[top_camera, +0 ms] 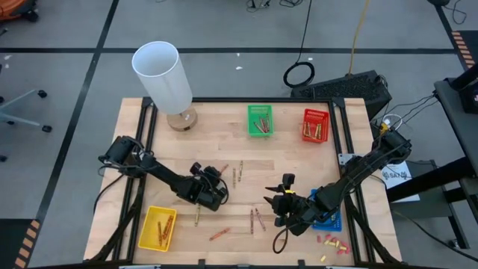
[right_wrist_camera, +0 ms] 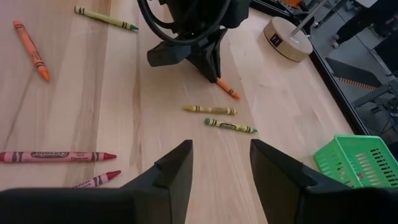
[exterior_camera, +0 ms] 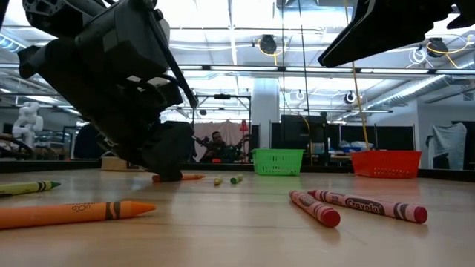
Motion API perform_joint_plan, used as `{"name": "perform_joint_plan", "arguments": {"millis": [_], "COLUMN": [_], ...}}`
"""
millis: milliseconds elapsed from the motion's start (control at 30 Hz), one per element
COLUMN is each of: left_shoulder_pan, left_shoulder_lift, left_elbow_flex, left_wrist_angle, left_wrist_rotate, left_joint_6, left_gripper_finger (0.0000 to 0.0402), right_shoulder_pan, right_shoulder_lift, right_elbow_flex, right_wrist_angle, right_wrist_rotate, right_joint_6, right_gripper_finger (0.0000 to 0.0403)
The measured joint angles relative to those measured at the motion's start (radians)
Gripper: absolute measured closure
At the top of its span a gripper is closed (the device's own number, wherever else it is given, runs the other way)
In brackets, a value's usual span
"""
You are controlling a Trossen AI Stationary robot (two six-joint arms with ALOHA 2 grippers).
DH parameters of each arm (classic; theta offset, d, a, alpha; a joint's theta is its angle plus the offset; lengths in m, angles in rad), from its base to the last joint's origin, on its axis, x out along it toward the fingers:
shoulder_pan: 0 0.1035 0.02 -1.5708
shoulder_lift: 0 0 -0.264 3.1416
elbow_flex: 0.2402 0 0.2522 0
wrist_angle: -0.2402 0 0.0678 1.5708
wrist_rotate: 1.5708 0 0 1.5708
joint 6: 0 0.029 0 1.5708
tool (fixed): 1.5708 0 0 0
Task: Sort crayons
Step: Put the orange crayon into the yellow bin
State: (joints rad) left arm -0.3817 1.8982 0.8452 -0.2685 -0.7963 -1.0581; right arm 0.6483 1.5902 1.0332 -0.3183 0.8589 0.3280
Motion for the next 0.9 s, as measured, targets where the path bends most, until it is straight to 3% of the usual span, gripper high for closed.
{"name": "perform_joint_plan", "arguments": {"millis": [367, 900], "left_shoulder_pan": [-0.011, -0.083], "left_shoulder_lift": [-0.083, -0.268], "left_elbow_flex": [-0.006, -0.004], "left_wrist_angle": [-0.033, -0.212], "left_wrist_rotate": [0.019, 0.0], "left_joint_6": [0.101, 0.112], "left_gripper_finger": [0.0383, 0.0382], "right_shoulder_pan": [0.0, -0.031], "right_shoulder_lift": [0.0, 0.0], "right_elbow_flex": [0.0, -0.032], "right_wrist_angle": [0.0, 0.022], "right_wrist_rotate": [0.0, 0.0], "right_joint_6": [-0.004, 0.0], "right_gripper_finger": [0.0259, 0.0259]}}
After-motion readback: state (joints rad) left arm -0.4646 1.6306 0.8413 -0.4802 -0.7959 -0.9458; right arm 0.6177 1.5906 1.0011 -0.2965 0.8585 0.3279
